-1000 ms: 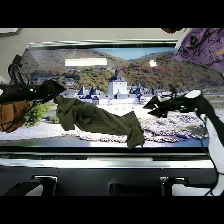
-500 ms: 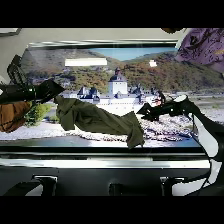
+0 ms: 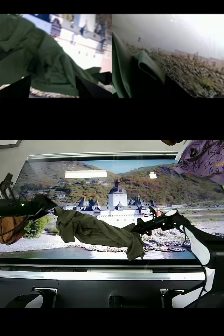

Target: Fold the clothes and pants, and hang the long-sleeved shirts on hangers.

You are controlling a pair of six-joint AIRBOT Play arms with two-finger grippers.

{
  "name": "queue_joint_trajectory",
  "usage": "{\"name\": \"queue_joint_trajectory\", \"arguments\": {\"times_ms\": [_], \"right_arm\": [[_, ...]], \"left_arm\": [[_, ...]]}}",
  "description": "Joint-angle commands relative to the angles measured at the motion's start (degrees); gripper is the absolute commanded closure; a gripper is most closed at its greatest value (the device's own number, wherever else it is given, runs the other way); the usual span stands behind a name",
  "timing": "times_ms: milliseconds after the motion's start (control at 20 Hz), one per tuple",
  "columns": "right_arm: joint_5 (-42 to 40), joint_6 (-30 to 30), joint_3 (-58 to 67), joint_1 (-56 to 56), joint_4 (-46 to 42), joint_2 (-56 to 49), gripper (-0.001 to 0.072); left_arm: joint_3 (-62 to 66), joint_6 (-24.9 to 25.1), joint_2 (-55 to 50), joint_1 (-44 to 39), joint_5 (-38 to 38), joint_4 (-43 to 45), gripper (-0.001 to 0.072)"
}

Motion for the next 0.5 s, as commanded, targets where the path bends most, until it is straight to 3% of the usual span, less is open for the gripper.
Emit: {"name": "queue_joint_trajectory", "arguments": {"times_ms": [0, 200, 450], "right_arm": [[-0.1, 0.4, 0.1, -1.6, 0.6, 2.4, 0.0682], [0.0, 0.5, 0.1, -2.0, -0.2, 5.9, 0.0682], [1.6, 2.4, 0.1, -2.0, -0.2, 6.3, 0.0682]], "left_arm": [[-4.5, 1.7, 2.1, 5.9, -5.3, 2.0, 0.0081], [-24.9, 2.5, 6.4, 12.2, -1.7, -0.4, 0.0081], [-40.6, 13.7, 4.2, 12.5, 11.0, -15.8, 0.0082]]}}
